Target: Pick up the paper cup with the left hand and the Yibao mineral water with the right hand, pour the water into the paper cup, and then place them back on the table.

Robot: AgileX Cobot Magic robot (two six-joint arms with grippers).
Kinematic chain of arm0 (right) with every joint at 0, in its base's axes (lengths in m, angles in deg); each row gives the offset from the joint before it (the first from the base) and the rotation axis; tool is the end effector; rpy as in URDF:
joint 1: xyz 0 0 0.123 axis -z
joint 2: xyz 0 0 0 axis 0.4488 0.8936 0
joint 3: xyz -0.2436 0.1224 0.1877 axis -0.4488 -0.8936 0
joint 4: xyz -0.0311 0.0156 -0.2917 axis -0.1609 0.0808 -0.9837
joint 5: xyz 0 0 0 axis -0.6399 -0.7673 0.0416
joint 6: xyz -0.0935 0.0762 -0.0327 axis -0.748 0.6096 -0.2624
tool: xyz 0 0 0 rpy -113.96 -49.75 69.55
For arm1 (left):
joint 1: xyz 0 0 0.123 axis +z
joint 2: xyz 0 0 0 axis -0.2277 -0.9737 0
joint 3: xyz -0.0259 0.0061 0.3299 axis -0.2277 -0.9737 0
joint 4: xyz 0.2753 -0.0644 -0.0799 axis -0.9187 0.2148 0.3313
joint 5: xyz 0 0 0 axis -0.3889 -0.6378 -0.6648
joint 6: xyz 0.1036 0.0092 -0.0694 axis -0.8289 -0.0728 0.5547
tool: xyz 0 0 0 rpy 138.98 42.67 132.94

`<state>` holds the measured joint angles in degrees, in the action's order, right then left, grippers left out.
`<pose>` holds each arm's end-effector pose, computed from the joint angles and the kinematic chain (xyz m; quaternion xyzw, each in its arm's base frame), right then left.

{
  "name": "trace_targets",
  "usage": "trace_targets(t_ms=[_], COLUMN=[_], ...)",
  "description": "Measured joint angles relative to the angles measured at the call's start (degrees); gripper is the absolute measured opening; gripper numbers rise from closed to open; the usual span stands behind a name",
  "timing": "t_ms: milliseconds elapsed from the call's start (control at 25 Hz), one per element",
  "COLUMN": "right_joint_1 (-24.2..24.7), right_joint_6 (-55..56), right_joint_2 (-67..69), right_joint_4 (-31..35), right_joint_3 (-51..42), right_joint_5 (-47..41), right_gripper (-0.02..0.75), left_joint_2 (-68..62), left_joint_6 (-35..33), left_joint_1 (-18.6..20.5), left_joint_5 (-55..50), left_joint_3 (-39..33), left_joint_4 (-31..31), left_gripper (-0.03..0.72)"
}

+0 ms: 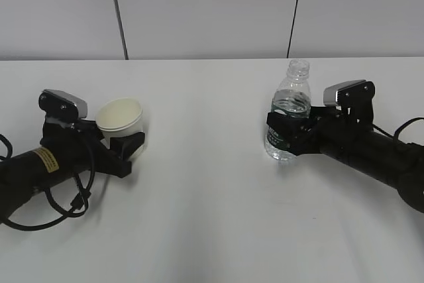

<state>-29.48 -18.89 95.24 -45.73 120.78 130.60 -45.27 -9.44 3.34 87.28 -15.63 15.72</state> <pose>0.4090 0.0812 0.0751 -0.1639 0.7544 0.2218 0.5956 0.3750 -0.1211 0.0541 0.2330 0.7625 -0.2087 0.5664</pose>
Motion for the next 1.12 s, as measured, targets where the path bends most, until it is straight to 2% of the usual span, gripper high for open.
trace_targets(t_ms=[200,720,1120], right_joint_1=[0.0,-0.2,-0.2], right_joint_6=[-0.5,-2.5,-3.5], right_joint_2=[0.0,0.0,0.0], right_joint_4=[0.0,-0.1,-1.5], right_joint_3=[0.0,0.0,2.2], right_joint_5=[0.0,0.0,-1.7], right_gripper=[0.478,0.478,0.477], left_joint_2=[0.0,0.1,0.1], left_joint_6=[0.6,0.8,5.5], left_joint_1=[-1.5,-11.2,-12.5], left_joint_5=[0.1,-0.1,-0.3], left_joint_3=[0.0,0.3,3.1], left_joint_4=[-1.9,-2.2,-3.6], left_gripper=[0.429,0.416,0.412])
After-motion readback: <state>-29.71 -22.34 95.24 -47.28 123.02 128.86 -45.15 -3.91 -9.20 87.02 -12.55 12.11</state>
